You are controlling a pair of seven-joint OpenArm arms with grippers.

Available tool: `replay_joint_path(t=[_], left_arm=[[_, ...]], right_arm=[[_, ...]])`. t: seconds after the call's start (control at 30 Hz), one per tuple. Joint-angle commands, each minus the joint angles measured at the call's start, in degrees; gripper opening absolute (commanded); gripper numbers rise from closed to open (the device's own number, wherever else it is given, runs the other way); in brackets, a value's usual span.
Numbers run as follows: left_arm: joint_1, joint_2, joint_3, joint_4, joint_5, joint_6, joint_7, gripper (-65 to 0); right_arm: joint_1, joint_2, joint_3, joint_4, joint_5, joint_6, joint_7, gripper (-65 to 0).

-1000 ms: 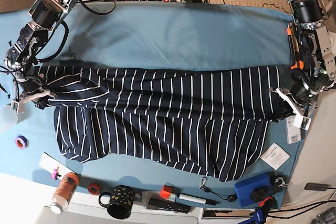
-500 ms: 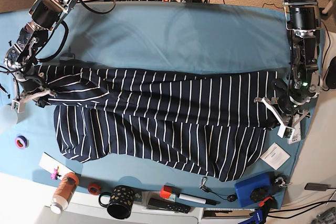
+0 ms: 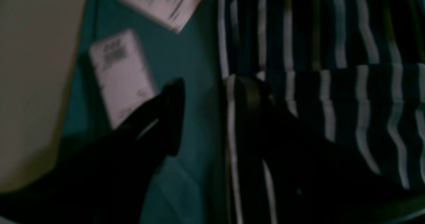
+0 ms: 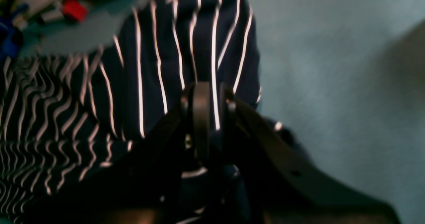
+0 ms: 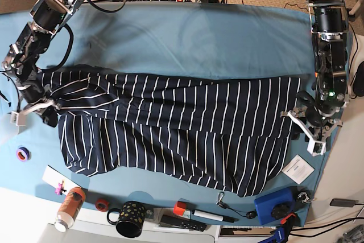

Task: Layout the t-shirt on the table in an organized manner, then fold the t-shirt properly
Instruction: 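Fold the held shirt edge over onto the shirt with both grippers, then regrasp the folded shirt edge with both grippers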

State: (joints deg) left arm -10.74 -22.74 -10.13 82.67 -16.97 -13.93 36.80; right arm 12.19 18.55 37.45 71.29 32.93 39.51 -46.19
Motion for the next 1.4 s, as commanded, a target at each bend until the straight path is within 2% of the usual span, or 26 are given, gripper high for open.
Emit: replay_joint_path(t=[0.0, 0.17, 0.27, 0.4, 0.53, 0.67, 0.77, 0.9, 1.03, 1.1, 1.27, 1.37], left_arm=[[-1.6, -0.9, -0.3, 1.0, -1.0, -0.5, 0.3, -39.4], [-1.6, -0.9, -0.5, 1.8, -1.4, -0.9, 3.7, -39.5], [-1.6, -0.9, -2.6, 6.7, -5.2, -0.9, 8.5, -39.7], [-0.7, -0.9, -9.6, 19.4, -9.7, -1.8, 16.8, -39.7], [4.8, -0.9, -17.1, 27.0, -13.0, -3.1, 16.9, -39.7], [11.4, -0.9, -21.8, 27.7, -16.2, -3.7, 16.9, -39.6], [15.5, -0.9, -24.5, 27.7, -18.2, -5.1, 16.9, -39.7], [19.1, -0.9, -26.7, 27.7, -22.4, -7.3, 17.9, -39.6], [20.6, -0.7, -26.8, 27.7, -22.9, -8.7, 17.9, -39.6], [20.6, -0.8, -26.8, 27.7, -23.0, -8.6, 18.3, -39.6], [20.6, -0.8, -26.8, 27.7, -22.9, -8.6, 18.3, -39.6], [20.6, -0.8, -26.8, 27.7, -22.9, -8.6, 18.3, -39.7]], right_arm=[[1.3, 1.3, 0.2, 1.4, 1.1, 0.5, 0.3, -57.8], [1.3, 1.5, 0.3, 1.5, 0.9, 0.5, -3.3, -53.3], [1.3, 1.4, 1.9, 2.7, 5.6, 0.5, -5.5, -53.3], [1.3, 1.3, 7.0, 9.0, 13.5, 0.5, -10.8, -53.4], [1.2, 1.4, 13.2, 17.9, 17.1, 0.5, -17.0, -53.4], [-0.4, 2.5, 18.7, 23.2, 17.5, 0.5, -22.1, -53.3], [-4.6, 4.9, 19.6, 22.8, 14.7, 0.5, -22.4, -51.1], [-11.8, 6.1, 19.2, 22.7, 12.0, 0.5, -23.0, -38.8], [-16.1, 5.7, 19.2, 22.3, 11.4, 0.5, -22.6, -38.3], [-16.2, 5.8, 19.2, 19.7, 10.5, 0.5, -20.3, -38.3], [-12.7, 5.9, 18.8, 5.3, 8.8, 0.5, -15.3, -38.4], [-9.5, 5.9, 18.8, -1.7, 12.0, 0.5, -16.5, -38.4]])
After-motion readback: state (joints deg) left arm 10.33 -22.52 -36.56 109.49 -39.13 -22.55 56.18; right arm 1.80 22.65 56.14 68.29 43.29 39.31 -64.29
